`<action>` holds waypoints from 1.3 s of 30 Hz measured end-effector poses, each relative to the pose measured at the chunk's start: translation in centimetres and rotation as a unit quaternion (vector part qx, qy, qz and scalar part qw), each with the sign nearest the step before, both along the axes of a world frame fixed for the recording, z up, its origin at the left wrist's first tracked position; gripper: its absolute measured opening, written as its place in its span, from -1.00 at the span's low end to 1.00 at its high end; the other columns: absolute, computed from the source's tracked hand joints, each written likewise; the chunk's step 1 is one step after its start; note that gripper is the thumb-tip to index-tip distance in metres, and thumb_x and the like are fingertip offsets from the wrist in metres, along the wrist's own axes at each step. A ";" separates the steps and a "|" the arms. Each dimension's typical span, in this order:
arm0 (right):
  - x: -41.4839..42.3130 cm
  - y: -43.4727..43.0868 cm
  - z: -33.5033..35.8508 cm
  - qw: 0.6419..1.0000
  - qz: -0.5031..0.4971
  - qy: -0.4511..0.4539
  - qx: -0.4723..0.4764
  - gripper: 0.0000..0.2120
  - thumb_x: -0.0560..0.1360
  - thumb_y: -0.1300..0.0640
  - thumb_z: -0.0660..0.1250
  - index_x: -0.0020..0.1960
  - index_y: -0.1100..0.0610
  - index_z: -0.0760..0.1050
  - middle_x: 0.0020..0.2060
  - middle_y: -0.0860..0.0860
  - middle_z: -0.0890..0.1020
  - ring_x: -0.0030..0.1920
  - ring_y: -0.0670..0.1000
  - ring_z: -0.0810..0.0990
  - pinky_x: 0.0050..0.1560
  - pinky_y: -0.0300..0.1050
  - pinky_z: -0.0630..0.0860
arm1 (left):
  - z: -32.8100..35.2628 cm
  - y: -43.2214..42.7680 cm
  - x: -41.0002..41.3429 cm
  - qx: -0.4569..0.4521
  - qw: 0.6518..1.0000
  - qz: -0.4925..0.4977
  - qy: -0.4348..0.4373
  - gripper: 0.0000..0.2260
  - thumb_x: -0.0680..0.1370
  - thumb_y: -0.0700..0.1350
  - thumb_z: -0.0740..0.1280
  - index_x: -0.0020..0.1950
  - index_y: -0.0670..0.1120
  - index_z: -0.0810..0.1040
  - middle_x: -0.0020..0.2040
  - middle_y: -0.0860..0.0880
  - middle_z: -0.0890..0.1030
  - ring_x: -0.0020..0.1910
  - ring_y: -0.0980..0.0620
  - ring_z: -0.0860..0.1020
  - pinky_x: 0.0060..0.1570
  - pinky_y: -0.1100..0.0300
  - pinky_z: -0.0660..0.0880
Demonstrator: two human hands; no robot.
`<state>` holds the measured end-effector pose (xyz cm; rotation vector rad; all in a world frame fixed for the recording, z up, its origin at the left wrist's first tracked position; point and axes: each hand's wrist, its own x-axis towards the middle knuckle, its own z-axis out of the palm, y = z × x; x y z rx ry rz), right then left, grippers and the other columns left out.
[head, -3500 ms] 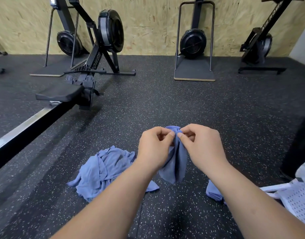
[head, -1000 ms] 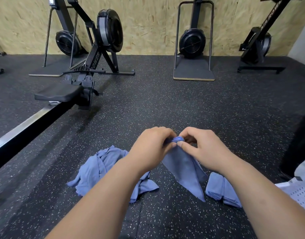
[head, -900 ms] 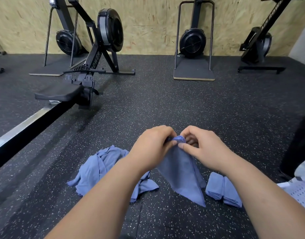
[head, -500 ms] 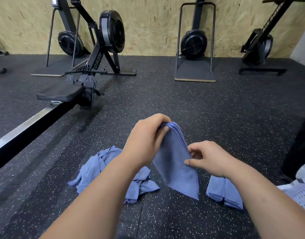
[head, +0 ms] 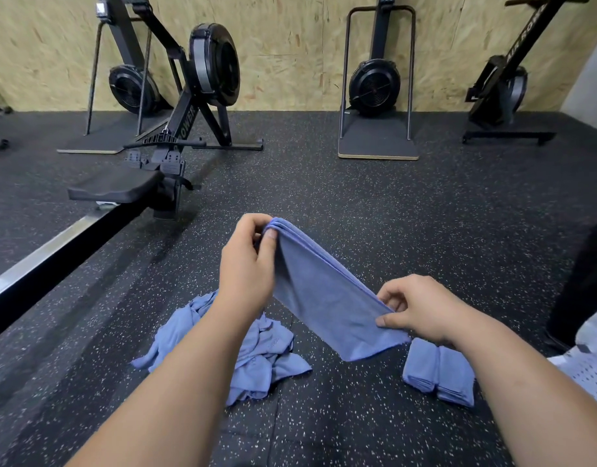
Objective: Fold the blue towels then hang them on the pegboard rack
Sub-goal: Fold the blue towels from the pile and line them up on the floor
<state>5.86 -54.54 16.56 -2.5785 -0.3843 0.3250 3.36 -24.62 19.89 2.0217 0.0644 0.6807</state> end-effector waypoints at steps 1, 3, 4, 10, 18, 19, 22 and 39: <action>0.1 -0.3 -0.1 1.000 0.000 0.005 -0.005 -0.78 0.35 -0.05 0.69 -0.19 -0.10 0.65 -0.32 -0.17 0.66 -0.34 -0.19 0.55 -0.22 -0.25 0.51 | -0.1 0.3 0.1 -0.007 1.000 0.018 0.009 -0.90 0.71 -0.10 0.31 0.11 0.11 0.56 -0.05 0.24 0.65 -0.03 0.26 0.59 -0.05 0.43 0.41; 0.3 -0.9 0.0 1.000 -0.010 0.013 0.002 -0.78 0.32 -0.09 0.70 -0.20 -0.09 0.68 -0.30 -0.17 0.70 -0.30 -0.16 0.62 -0.17 -0.20 0.58 | -0.5 0.7 0.3 -0.019 0.998 0.051 0.034 -0.92 0.71 -0.09 0.30 0.11 0.09 0.56 -0.04 0.21 0.65 -0.06 0.29 0.58 -0.11 0.49 0.37; 0.4 -1.2 0.2 1.000 -0.020 0.014 0.011 -0.76 0.31 -0.11 0.71 -0.21 -0.09 0.68 -0.29 -0.16 0.71 -0.28 -0.14 0.65 -0.14 -0.14 0.61 | -0.7 0.9 0.4 -0.027 0.996 0.065 0.048 -0.93 0.71 -0.08 0.29 0.10 0.09 0.55 -0.04 0.20 0.65 -0.08 0.29 0.57 -0.14 0.49 0.36; 0.7 -2.0 1.3 0.993 -0.067 -0.032 0.092 -0.83 0.41 0.01 0.67 -0.13 -0.11 0.68 -0.28 -0.19 0.72 -0.31 -0.19 0.63 -0.09 -0.05 0.62 | -2.3 1.8 1.4 -0.046 0.982 0.134 0.127 -0.93 0.71 -0.07 0.28 0.14 0.02 0.55 0.01 0.09 0.63 0.05 -0.01 0.58 0.06 0.09 0.43; 0.4 -1.3 2.6 0.954 -0.134 -0.099 0.249 -0.82 0.47 0.20 0.61 -0.06 -0.06 0.71 -0.22 -0.14 0.75 -0.30 -0.16 0.64 -0.12 -0.15 0.56 | -2.1 0.9 1.6 -0.193 0.962 0.120 0.153 -0.84 0.66 -0.16 0.18 0.07 -0.05 0.56 -0.05 0.09 0.56 -0.02 0.01 0.49 -0.03 0.07 0.37; 0.2 -1.2 2.8 0.948 -0.136 -0.093 0.272 -0.81 0.44 0.21 0.63 -0.07 -0.03 0.70 -0.22 -0.09 0.76 -0.30 -0.14 0.65 -0.11 -0.15 0.57 | -1.9 0.5 1.5 -0.214 0.959 0.110 0.153 -0.85 0.65 -0.17 0.15 0.00 -0.05 0.50 -0.09 0.08 0.51 -0.06 0.01 0.44 -0.09 0.05 0.34; 0.0 -0.6 3.5 0.943 -0.119 -0.093 0.296 -0.78 0.39 0.20 0.67 -0.13 0.03 0.65 -0.28 -0.01 0.74 -0.35 -0.11 0.58 -0.17 -0.18 0.55 | -1.0 -0.9 1.1 -0.221 0.962 0.083 0.141 -0.86 0.64 -0.16 0.15 0.02 -0.08 0.50 -0.08 0.08 0.52 -0.08 0.02 0.43 -0.13 0.12 0.37; -1.2 2.0 4.3 0.916 -0.010 0.016 0.401 -0.79 0.50 0.20 0.58 0.05 0.00 0.64 -0.04 0.11 0.78 0.01 0.05 0.70 0.26 0.13 0.58 | -0.3 -5.9 -0.8 0.119 0.950 -0.270 0.103 -0.81 0.59 0.14 0.46 0.15 0.13 0.67 -0.01 0.22 0.71 0.03 0.21 0.62 0.16 0.05 0.55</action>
